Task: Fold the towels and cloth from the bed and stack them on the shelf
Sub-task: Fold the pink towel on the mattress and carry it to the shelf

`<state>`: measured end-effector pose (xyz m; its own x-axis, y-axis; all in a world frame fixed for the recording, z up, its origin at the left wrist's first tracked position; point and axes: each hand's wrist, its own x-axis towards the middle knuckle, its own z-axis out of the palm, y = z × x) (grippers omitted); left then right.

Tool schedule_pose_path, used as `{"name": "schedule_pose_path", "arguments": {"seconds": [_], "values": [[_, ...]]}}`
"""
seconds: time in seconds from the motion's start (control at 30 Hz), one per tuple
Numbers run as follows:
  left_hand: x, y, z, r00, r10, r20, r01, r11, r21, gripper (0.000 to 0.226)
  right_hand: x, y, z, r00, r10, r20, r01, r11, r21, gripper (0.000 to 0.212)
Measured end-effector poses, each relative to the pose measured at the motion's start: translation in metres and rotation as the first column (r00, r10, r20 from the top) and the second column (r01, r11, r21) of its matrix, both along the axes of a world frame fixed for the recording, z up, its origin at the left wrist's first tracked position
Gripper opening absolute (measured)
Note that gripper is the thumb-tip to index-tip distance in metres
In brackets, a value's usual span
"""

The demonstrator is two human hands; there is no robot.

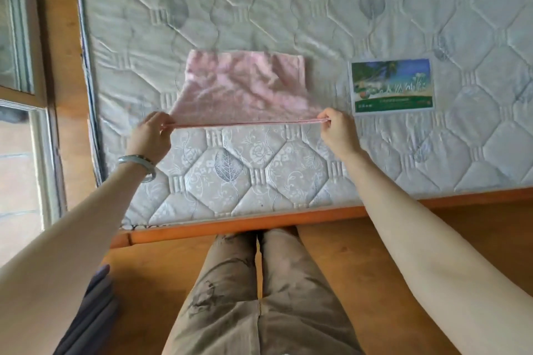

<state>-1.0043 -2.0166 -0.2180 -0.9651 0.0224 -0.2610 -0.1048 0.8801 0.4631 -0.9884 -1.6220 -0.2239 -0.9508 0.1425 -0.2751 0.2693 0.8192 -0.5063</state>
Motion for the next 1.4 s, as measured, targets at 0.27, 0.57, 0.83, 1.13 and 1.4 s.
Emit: {"name": "schedule_pose_path", "arguments": {"seconds": [0.27,0.57,0.83,1.13,1.4], "values": [[0.092,-0.017,-0.068,0.834,-0.170,0.525,0.257,0.961,-0.098,0.017,0.107,-0.003,-0.064,0.905,0.118,0.409,-0.129,0.992,0.001,0.022],[0.095,-0.027,-0.081,0.724,-0.182,0.665,0.258,0.966,-0.017,0.008,0.131,0.000,-0.078,0.812,0.142,0.566,-0.097,0.989,-0.108,0.021],[-0.009,-0.024,-0.097,0.948,-0.036,0.315,0.018,0.998,0.059,0.018,0.022,0.011,-0.100,0.918,-0.158,0.363,0.245,0.947,-0.209,0.021],[-0.088,-0.013,-0.136,0.977,0.121,0.174,-0.150,0.976,0.161,0.022,-0.051,-0.002,-0.144,0.944,-0.284,0.170,0.312,0.935,-0.169,0.019],[-0.099,-0.001,-0.178,0.950,0.235,0.204,-0.243,0.970,0.013,0.033,-0.071,-0.012,-0.170,0.955,-0.282,0.090,0.288,0.955,-0.066,0.021]]}}
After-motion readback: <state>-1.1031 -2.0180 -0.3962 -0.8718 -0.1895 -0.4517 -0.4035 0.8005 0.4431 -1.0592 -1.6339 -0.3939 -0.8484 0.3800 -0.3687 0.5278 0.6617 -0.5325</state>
